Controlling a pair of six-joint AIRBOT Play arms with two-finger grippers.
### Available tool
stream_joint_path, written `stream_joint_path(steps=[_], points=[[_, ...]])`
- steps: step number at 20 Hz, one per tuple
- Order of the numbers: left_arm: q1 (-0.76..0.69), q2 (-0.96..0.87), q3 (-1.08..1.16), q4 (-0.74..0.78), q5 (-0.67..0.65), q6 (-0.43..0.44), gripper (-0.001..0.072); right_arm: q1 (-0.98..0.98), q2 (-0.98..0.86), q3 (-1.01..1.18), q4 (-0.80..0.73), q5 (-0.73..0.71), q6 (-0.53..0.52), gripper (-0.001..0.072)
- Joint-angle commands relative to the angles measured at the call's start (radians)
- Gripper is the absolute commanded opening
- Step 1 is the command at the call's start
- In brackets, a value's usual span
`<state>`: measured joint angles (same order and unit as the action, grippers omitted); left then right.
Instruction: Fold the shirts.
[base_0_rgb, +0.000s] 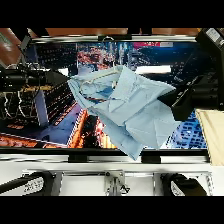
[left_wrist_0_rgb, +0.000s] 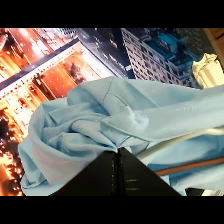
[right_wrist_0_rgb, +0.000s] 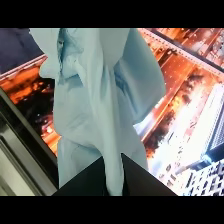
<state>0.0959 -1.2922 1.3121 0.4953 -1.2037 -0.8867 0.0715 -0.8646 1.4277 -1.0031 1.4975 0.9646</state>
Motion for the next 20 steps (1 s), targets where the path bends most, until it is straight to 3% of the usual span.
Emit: stream_joint_path(steps=[1,5,12,20], points=[[-0.002,0.009,0.002,0.114,-0.013,-0.016,0.0045,0.000,-0.004,0.000,0.033,-0.085,-0.005,0.0071],[-0.003,0.005,0.001,0.281,-0.029,-0.076,0.0045,0.000,-0.004,0.000,0.143,-0.164,-0.023,0.0071],[-0.003,0.016,0.015,0.140,-0.023,-0.031,0.0045,0.000,-0.004,0.000,0.007,-0.049,-0.027,0.0071],[0.037,0.014,0.094,0.179,-0.082,-0.043,0.0045,0.000,-0.004,0.000,-0.030,-0.089,-0.046,0.0071]])
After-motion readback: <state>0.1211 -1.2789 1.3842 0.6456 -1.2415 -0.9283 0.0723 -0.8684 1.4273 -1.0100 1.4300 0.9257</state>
